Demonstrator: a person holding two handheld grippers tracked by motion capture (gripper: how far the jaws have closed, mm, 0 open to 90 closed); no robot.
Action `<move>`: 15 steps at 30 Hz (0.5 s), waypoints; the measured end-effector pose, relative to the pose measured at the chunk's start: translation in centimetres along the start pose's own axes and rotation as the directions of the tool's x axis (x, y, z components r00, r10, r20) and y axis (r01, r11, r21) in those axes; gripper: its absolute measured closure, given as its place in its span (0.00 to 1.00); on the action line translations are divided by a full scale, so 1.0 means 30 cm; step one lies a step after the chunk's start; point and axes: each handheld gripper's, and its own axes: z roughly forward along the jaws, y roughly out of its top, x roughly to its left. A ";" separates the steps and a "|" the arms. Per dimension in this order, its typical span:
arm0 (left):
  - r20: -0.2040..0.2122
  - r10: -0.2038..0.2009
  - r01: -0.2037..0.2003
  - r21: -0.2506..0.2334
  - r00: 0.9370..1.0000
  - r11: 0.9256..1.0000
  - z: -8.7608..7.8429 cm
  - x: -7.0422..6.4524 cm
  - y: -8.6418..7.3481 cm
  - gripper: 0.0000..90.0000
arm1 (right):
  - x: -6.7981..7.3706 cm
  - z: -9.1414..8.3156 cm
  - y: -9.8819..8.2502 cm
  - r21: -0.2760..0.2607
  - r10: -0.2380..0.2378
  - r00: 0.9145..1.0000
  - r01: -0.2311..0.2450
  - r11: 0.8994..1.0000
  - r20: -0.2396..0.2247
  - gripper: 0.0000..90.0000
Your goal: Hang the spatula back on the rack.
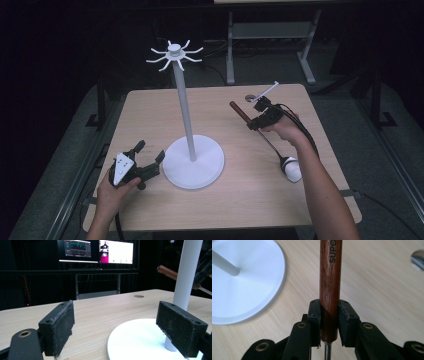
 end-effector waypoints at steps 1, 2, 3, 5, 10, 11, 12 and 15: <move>0.000 0.000 0.000 0.000 1.000 1.000 0.000 0.000 0.000 0.16 | 0.000 0.000 0.000 0.000 0.000 1.000 0.000 1.000 0.000 0.82; -0.001 0.000 0.000 0.001 1.000 1.000 0.000 0.000 0.000 0.16 | 0.001 -0.013 -0.005 -0.025 0.002 1.000 -0.002 1.000 -0.001 0.82; -0.001 0.000 0.000 0.001 1.000 1.000 0.000 0.000 0.000 0.16 | 0.003 -0.026 -0.010 -0.043 0.004 1.000 -0.004 0.999 -0.005 0.82; -0.001 0.002 -0.002 0.004 1.000 1.000 0.000 0.001 0.000 0.16 | 0.007 -0.051 -0.017 -0.072 0.012 1.000 -0.012 0.997 -0.006 0.82; -0.002 0.003 -0.003 0.004 1.000 1.000 0.000 0.001 0.000 0.16 | 0.016 -0.103 -0.042 -0.147 0.016 1.000 -0.017 0.989 -0.003 0.82; -0.002 0.002 -0.002 0.003 1.000 1.000 0.000 0.001 0.000 0.16 | 0.019 -0.113 -0.049 -0.163 0.018 1.000 -0.018 0.986 -0.003 0.82; -0.003 0.001 -0.001 0.003 1.000 1.000 0.000 0.001 0.000 0.16 | 0.022 -0.123 -0.057 -0.183 0.018 1.000 -0.018 0.983 -0.005 0.82; -0.003 0.001 -0.001 0.004 1.000 1.000 0.000 0.002 0.000 0.16 | 0.031 -0.143 -0.077 -0.221 0.017 1.000 -0.017 0.975 -0.001 0.82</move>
